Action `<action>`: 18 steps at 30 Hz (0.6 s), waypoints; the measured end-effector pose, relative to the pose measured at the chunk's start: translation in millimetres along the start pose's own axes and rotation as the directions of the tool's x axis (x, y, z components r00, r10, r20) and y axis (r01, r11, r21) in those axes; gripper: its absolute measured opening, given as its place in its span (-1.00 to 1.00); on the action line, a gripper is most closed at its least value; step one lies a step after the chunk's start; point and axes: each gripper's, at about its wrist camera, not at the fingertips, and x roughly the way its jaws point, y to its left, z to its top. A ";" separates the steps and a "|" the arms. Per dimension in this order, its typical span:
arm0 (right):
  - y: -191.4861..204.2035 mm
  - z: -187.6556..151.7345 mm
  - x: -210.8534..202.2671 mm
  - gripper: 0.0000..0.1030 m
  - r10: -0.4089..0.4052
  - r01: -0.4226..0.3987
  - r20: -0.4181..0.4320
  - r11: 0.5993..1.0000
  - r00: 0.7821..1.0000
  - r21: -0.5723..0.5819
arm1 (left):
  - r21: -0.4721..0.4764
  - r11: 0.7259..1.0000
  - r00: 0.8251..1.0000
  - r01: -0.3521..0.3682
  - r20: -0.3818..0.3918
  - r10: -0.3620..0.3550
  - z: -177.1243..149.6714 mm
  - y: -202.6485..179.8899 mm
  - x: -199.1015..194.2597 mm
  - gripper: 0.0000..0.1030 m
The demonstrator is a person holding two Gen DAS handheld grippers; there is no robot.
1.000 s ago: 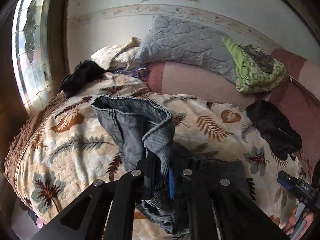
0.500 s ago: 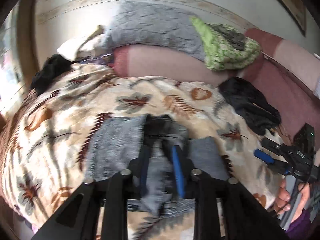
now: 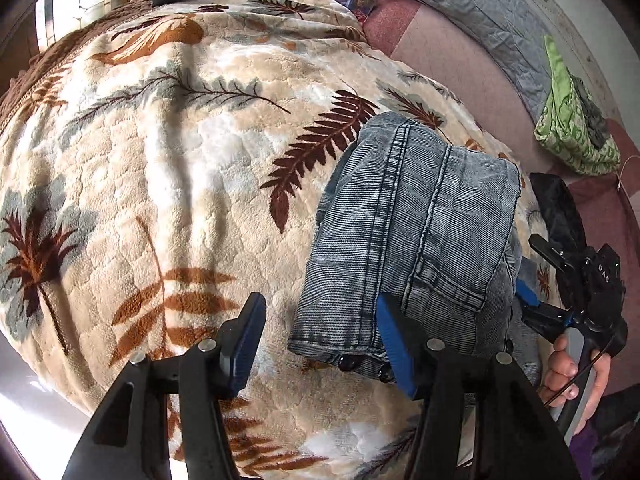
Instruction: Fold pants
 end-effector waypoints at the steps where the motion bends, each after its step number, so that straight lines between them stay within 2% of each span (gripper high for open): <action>1: 3.1 1.2 -1.9 0.44 -0.014 0.014 0.019 1.000 1.000 -0.022 | 0.006 1.000 1.000 0.019 -0.012 -0.019 -1.1 1.8 -0.1 0.15; 3: -0.2 5.9 1.2 0.44 -0.041 0.042 0.023 0.999 0.999 -0.018 | 0.049 0.998 0.999 0.036 -0.001 -0.036 -4.0 2.4 -4.6 0.16; 4: -5.1 9.7 7.5 0.44 -0.041 0.041 -0.008 0.999 0.999 0.015 | 0.073 0.997 0.999 0.041 0.016 -0.042 -6.9 1.3 -8.3 0.18; 6: -10.1 13.2 12.2 0.45 -0.015 0.015 0.003 0.999 1.000 0.050 | 0.119 0.992 0.999 0.032 0.034 -0.036 -14.0 1.9 -13.6 0.22; 8: -5.7 15.6 14.4 0.41 -0.002 0.001 0.012 0.999 1.000 0.034 | 0.131 0.991 0.999 0.024 0.042 -0.029 -18.5 8.6 -16.5 0.24; 9: -0.6 15.7 15.5 0.05 -0.010 0.010 0.022 1.000 1.000 0.006 | 0.129 0.991 0.999 0.027 0.040 -0.033 -21.7 13.0 -16.6 0.24; 10: 5.7 14.9 15.1 -0.46 -0.016 0.018 0.034 0.999 0.999 -0.033 | 0.126 0.991 0.999 0.035 0.028 -0.039 -24.4 16.3 -14.6 0.24; 12: 16.5 9.8 7.7 -0.54 0.009 -0.004 0.071 0.997 0.997 -0.077 | 0.124 0.992 0.999 0.035 -0.007 -0.035 -28.0 18.1 -7.5 0.24; 15: 40.9 -2.9 -10.3 -0.61 0.017 0.001 0.119 0.988 0.993 -0.156 | 0.198 0.980 1.000 -0.018 0.020 0.014 -24.1 2.0 -2.4 0.24; 18: 64.4 -20.1 -38.9 -0.61 0.060 -0.022 0.160 0.973 0.985 -0.230 | 0.249 0.967 0.998 -0.049 0.038 0.041 -13.0 -15.3 1.7 0.24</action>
